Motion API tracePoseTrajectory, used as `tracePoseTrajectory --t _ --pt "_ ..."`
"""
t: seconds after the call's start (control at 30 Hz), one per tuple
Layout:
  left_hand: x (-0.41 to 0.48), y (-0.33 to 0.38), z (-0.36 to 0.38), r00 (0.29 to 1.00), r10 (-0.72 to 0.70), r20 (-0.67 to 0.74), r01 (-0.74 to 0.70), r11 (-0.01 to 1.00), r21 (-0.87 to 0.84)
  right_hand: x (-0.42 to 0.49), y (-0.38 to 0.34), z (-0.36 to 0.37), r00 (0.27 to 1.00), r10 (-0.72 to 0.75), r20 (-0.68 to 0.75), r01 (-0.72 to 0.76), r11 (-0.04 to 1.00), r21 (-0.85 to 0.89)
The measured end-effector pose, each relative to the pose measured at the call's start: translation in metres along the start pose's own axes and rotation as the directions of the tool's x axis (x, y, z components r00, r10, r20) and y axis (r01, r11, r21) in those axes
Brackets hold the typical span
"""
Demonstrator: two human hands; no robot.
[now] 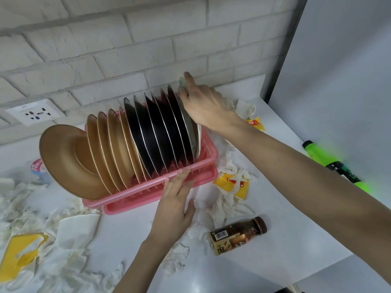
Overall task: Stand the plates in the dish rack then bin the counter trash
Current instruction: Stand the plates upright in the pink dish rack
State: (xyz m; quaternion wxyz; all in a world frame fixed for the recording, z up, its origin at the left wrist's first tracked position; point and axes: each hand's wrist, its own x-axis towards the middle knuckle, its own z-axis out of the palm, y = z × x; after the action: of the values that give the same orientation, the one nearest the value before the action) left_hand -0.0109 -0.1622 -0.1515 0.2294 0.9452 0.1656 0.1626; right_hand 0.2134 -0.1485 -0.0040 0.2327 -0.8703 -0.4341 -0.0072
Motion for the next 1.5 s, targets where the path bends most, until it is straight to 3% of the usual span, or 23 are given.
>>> tracePoseTrajectory --t 0.73,0.97,1.17,1.5 --pt "-0.001 -0.005 0.002 1.0 0.001 0.007 -0.001 0.999 -0.045 0.005 0.019 0.017 0.989 0.027 0.145 -0.061 0.969 0.238" --pt "-0.001 -0.004 0.001 1.0 -0.007 0.002 0.007 0.999 -0.048 -0.005 0.017 0.015 0.99 -0.028 0.138 0.004 0.984 0.175" --pt "-0.001 -0.004 0.0 1.0 -0.019 0.013 0.02 0.998 -0.064 -0.012 0.022 0.012 0.989 0.038 0.144 -0.079 0.954 0.291" --pt "-0.005 0.003 -0.018 0.999 -0.013 0.031 0.016 0.995 -0.096 -0.067 0.041 0.003 0.999 0.031 0.033 -0.038 0.969 0.244"
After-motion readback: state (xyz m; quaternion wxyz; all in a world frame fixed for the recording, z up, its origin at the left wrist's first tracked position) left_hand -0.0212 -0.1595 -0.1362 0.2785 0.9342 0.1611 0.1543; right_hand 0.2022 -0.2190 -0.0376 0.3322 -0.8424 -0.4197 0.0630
